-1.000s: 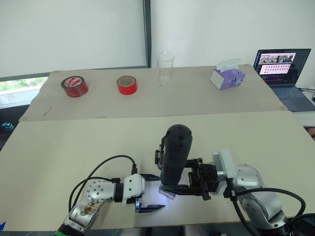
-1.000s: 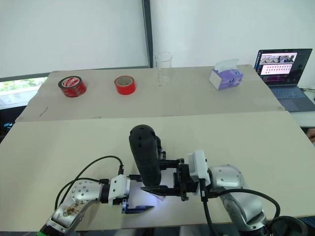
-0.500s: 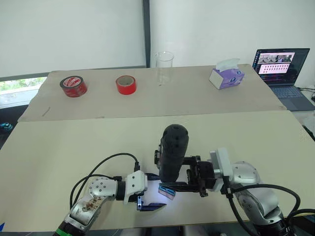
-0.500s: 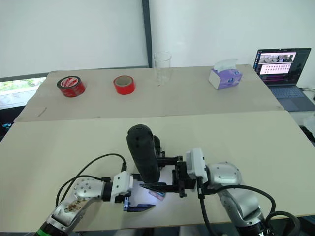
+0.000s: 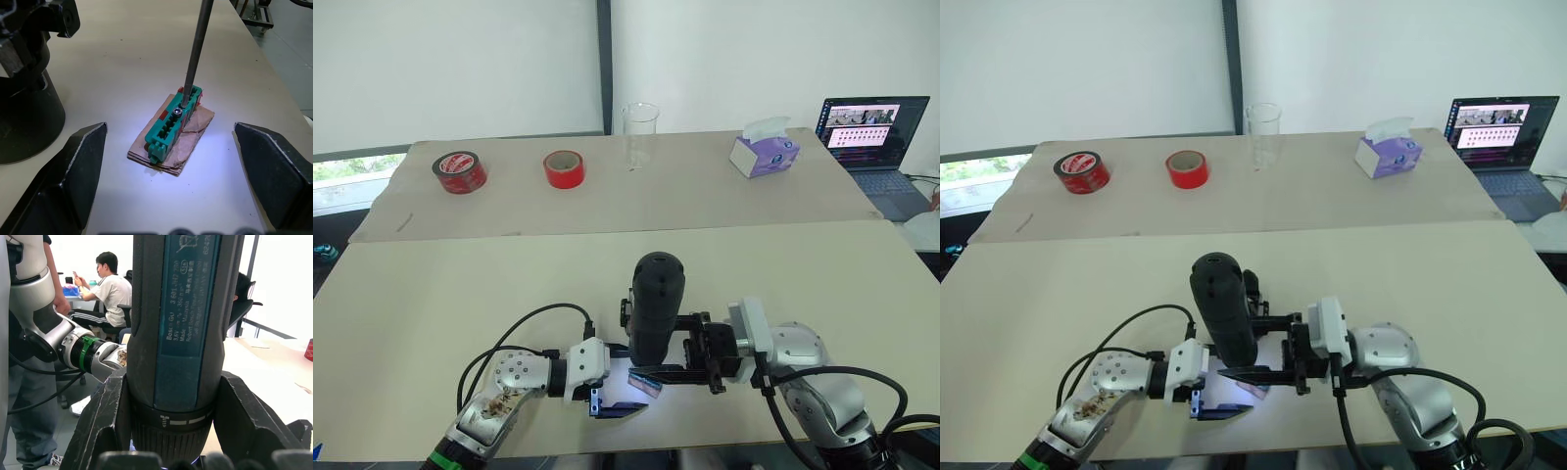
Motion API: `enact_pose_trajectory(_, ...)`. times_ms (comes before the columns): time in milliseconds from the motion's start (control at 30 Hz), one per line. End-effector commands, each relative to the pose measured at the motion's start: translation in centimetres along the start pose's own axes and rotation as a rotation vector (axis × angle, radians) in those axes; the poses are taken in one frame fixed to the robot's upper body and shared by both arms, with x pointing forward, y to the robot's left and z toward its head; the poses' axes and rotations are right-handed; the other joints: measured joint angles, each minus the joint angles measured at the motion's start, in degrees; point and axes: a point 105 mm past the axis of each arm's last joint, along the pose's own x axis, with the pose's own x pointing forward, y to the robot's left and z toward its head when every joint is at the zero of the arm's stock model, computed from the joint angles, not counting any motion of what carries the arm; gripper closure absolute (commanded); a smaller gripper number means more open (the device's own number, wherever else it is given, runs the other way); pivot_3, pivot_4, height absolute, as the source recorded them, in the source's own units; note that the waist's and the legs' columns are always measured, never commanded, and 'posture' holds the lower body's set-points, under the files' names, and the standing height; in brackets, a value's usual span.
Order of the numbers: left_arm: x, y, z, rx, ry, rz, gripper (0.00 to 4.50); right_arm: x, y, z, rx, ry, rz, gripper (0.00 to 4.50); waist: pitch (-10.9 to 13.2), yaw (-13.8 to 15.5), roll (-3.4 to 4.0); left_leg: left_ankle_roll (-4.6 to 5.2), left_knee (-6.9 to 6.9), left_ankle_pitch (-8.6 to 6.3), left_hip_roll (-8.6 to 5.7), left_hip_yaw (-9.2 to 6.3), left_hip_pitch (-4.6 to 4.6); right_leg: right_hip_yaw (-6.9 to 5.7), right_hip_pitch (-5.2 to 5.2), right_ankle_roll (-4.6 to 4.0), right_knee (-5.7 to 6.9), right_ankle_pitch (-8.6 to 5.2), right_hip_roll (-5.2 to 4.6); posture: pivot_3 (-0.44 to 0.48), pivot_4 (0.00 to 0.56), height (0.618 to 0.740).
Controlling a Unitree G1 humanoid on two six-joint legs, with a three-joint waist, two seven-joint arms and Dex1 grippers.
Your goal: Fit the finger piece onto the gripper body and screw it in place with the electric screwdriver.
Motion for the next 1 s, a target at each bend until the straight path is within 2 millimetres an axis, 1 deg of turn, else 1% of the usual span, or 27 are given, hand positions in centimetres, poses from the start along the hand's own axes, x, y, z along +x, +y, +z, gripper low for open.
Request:
enact_pose_trajectory(33,0.29,-0.55,-1.54,-0.056,0.046,-0.012,0.13,0.24,0.05,1.36,-0.076,-0.039,0.018,2.58,0.0,0.01,0.0,0.0,0.0,0.0,0.0,0.0,0.0,0.0,0.0,0.0,0.0,0.0,0.0,0.0,0.15,0.74)
enact_pose_trajectory(267,0.41,-0.56,-1.17,-0.054,0.043,-0.013,0.13,0.23,0.07,1.25,-0.073,-0.034,0.016,2.58,0.0,0.02,0.0,0.0,0.03,0.0,0.0,0.0,0.0,0.0,0.0,0.0,0.02,0.0,0.0,0.0,0.15,0.74)
enact_pose_trajectory(433,0.38,-0.6,-1.26,-0.059,0.048,-0.013,0.13,0.26,-0.01,1.1,-0.071,-0.031,0.017,2.58,0.0,0.01,0.0,0.0,0.03,0.0,0.0,0.0,0.0,0.0,0.0,0.0,0.03,0.0,0.0,0.0,0.15,0.74)
enact_pose_trajectory(667,0.35,-0.76,-1.92,-0.069,0.056,-0.011,0.13,0.27,-0.04,0.9,-0.065,-0.03,0.017,2.58,0.0,0.01,0.0,0.0,0.04,0.0,0.0,0.0,0.0,0.0,0.0,0.0,0.03,0.0,0.01,0.0,0.15,0.74)
enact_pose_trajectory(1000,0.3,-0.94,-1.81,-0.071,0.057,-0.014,0.13,0.31,-0.18,0.68,-0.063,-0.026,0.009,2.58,-0.01,-0.03,0.0,0.0,0.04,0.0,0.0,0.0,0.01,0.01,0.0,0.0,0.05,0.0,0.01,0.0,0.15,0.74)
